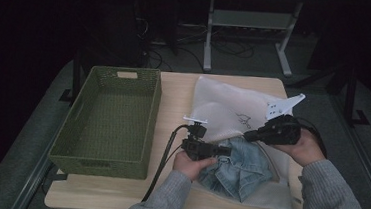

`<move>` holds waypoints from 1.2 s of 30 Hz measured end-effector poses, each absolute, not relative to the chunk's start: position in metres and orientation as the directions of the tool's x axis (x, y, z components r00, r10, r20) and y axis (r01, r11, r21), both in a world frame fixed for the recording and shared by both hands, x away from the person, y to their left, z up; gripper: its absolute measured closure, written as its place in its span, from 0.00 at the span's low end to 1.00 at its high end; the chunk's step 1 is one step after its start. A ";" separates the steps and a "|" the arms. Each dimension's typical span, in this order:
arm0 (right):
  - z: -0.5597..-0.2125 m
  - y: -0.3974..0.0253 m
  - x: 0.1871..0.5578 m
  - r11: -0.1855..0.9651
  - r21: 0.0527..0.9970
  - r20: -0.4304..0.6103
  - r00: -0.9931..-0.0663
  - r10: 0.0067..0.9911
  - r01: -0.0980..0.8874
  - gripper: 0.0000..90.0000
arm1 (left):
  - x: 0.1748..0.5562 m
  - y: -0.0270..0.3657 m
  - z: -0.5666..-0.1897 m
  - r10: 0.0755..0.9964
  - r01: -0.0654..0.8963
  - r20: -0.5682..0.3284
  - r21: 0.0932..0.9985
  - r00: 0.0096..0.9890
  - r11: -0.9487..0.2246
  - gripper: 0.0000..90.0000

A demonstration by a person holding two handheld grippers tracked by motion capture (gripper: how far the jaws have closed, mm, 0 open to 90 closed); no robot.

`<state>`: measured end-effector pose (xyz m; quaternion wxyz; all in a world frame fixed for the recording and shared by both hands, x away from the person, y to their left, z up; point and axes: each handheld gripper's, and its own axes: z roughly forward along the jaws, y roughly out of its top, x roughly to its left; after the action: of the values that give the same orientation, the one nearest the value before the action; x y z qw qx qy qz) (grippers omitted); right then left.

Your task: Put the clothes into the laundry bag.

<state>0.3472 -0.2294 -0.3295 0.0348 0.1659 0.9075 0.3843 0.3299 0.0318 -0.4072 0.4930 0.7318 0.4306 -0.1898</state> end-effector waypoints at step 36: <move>-0.353 -0.233 0.346 0.672 0.672 0.094 -0.936 0.339 0.311 0.98 | 0.305 0.056 -0.397 0.510 0.809 -0.643 0.545 0.571 -0.220 0.46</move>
<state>0.3456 -0.2325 -0.3531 0.0194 0.1779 0.9140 0.3641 0.3054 0.0564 -0.3975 0.4508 0.7632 0.4322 -0.1658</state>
